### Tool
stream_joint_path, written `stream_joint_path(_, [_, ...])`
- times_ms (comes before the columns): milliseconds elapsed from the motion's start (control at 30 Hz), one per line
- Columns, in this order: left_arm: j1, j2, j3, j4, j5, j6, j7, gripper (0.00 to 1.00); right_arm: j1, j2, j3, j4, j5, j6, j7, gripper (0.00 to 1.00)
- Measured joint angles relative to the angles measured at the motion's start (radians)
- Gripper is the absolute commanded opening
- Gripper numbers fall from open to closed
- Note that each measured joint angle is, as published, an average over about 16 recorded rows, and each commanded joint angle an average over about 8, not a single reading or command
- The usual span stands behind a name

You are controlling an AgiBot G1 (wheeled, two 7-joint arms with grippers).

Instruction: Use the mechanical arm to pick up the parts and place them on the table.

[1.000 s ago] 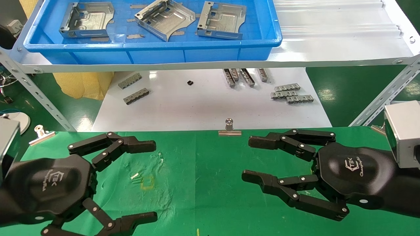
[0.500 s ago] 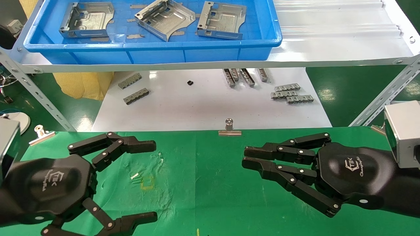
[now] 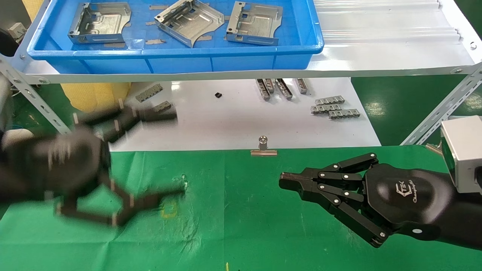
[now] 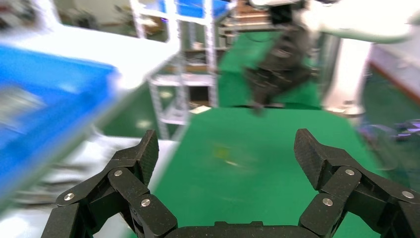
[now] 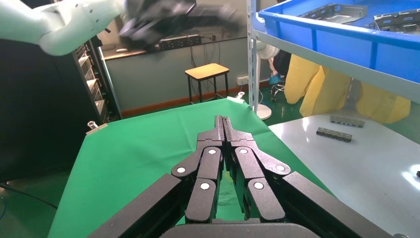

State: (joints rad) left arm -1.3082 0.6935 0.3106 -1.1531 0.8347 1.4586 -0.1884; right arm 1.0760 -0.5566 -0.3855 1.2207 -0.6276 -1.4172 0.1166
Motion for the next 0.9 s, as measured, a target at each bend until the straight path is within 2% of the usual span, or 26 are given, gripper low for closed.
stream_joint_path(233, [-0.273,0.143,0.065,0.298,0.169,-0.091,0.039,1.00,0.000,0.000,0.000,0.000,0.000,0.000,0.000,0.00])
stream_joint_path(500, [-0.531,0.357,0.145,0.712,0.369,-0.327,0.131,1.00,0.000,0.000,0.000,0.000,0.000,0.000,0.000,0.00])
stream_joint_path(533, [-0.553,0.382,0.153,0.757,0.388,-0.361,0.142,1.00,0.000,0.000,0.000,0.000,0.000,0.000,0.000,0.02])
stream_joint_path(567, [-0.573,0.405,0.159,0.799,0.405,-0.395,0.153,1.00,0.000,0.000,0.000,0.000,0.000,0.000,0.000,0.10])
stream_joint_path(600, [-0.590,0.427,0.165,0.837,0.419,-0.427,0.162,0.96,0.000,0.000,0.000,0.000,0.000,0.000,0.000,0.23])
stream_joint_path(800, [-0.660,0.528,0.187,1.004,0.470,-0.567,0.206,0.22,0.000,0.000,0.000,0.000,0.000,0.000,0.000,0.95])
stream_joint_path(833, [-0.667,0.539,0.189,1.023,0.474,-0.581,0.211,0.09,0.000,0.000,0.000,0.000,0.000,0.000,0.000,1.00])
stream_joint_path(867, [-0.673,0.549,0.191,1.040,0.477,-0.593,0.216,0.01,0.000,0.000,0.000,0.000,0.000,0.000,0.000,1.00])
stream_joint_path(900, [-0.677,0.557,0.191,1.055,0.479,-0.604,0.219,0.00,0.000,0.000,0.000,0.000,0.000,0.000,0.000,1.00])
